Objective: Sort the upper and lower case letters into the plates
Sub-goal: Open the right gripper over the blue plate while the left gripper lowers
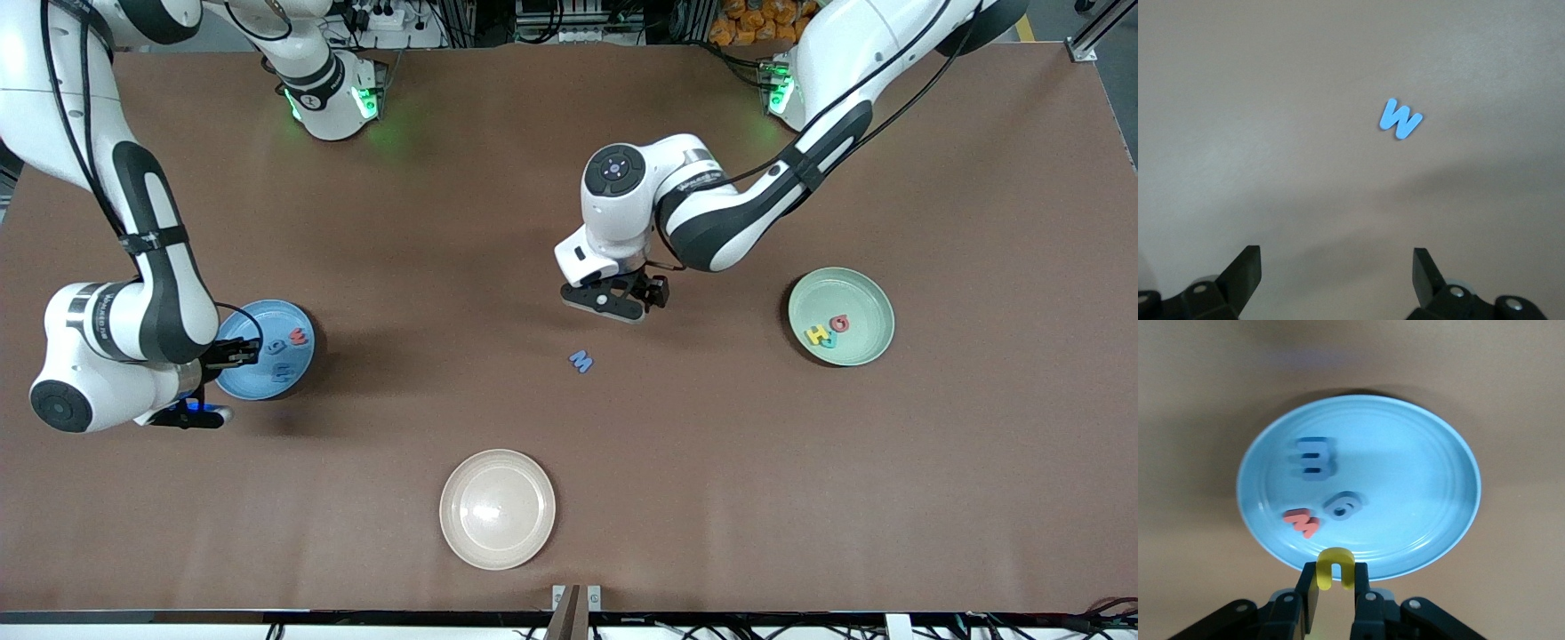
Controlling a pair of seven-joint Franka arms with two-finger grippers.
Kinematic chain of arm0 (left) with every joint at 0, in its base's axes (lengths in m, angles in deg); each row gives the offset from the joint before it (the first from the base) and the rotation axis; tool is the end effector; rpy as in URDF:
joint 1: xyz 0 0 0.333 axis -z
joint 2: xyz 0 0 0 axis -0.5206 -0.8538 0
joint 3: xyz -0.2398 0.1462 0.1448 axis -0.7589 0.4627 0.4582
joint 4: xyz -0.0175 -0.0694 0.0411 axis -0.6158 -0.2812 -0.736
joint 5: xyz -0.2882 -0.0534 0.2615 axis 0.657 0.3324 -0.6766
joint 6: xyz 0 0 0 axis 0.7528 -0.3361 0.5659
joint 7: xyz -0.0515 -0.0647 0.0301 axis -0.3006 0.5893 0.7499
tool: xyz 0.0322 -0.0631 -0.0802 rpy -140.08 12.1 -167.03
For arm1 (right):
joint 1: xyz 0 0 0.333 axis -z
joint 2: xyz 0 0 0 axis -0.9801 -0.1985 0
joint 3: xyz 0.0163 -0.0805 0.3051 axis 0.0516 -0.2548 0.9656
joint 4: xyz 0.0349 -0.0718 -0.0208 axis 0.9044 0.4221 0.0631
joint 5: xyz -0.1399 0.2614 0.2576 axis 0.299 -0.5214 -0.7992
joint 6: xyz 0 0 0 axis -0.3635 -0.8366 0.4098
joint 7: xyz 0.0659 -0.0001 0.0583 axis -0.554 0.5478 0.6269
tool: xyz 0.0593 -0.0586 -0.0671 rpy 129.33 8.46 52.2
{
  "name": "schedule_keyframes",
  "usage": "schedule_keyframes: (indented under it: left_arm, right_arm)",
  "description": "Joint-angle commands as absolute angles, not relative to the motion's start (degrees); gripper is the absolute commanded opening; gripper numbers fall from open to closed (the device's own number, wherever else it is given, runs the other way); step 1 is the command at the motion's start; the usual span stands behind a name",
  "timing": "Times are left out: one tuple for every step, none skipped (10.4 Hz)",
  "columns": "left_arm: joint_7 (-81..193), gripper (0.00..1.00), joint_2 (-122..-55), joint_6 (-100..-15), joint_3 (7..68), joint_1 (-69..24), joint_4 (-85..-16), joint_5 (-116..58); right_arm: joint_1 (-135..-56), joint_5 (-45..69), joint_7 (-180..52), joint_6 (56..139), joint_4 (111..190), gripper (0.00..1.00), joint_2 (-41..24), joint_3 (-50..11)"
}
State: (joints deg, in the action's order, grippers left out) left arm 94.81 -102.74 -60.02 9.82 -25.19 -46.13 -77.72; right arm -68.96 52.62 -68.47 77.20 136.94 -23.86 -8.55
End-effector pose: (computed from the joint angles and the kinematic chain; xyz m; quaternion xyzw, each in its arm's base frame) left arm 0.4892 -0.4638 0.2914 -0.9815 0.1837 -0.0339 0.0408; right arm 0.6475 -0.0611 0.2428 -0.9673 0.0209 0.2523 0.0126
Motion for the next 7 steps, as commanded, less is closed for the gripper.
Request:
schedule_keyframes:
  left_arm:
    - [89.1,1.00,-105.0,-63.7,15.3,-21.9,-42.4,-79.3]
    - [85.4,1.00,-106.3,-65.1,15.7,-22.0,-40.8,-78.7]
    - [85.1,1.00,-107.2,-66.6,15.7,-21.9,-40.0,-77.1]
    - [84.5,1.00,-108.3,-69.1,15.8,-22.0,-40.0,-75.7]
    - [84.4,1.00,-109.9,-71.3,16.0,-20.9,-39.9,-76.0]
    - [84.0,1.00,-111.4,-71.9,17.7,-18.2,-37.4,-76.5]
    - [83.8,1.00,-111.8,-71.8,21.2,-13.7,-35.5,-75.6]
  right_arm:
    - [-68.1,53.8,-67.1,77.4,137.3,0.31,-24.2,-7.7]
    - [-68.3,53.8,-67.2,77.4,137.3,0.76,-24.1,-7.7]
    - [-68.3,53.8,-67.2,77.4,137.2,0.98,-24.1,-7.7]
    - [-68.3,53.8,-67.0,77.4,137.2,1.00,-24.0,-7.7]
    - [-68.4,53.6,-67.0,77.2,137.1,1.00,-23.8,-7.6]
    - [-68.9,53.4,-67.2,76.6,136.8,1.00,-23.3,-7.4]
    - [-69.0,53.0,-67.6,75.2,136.3,1.00,-22.3,-7.0]
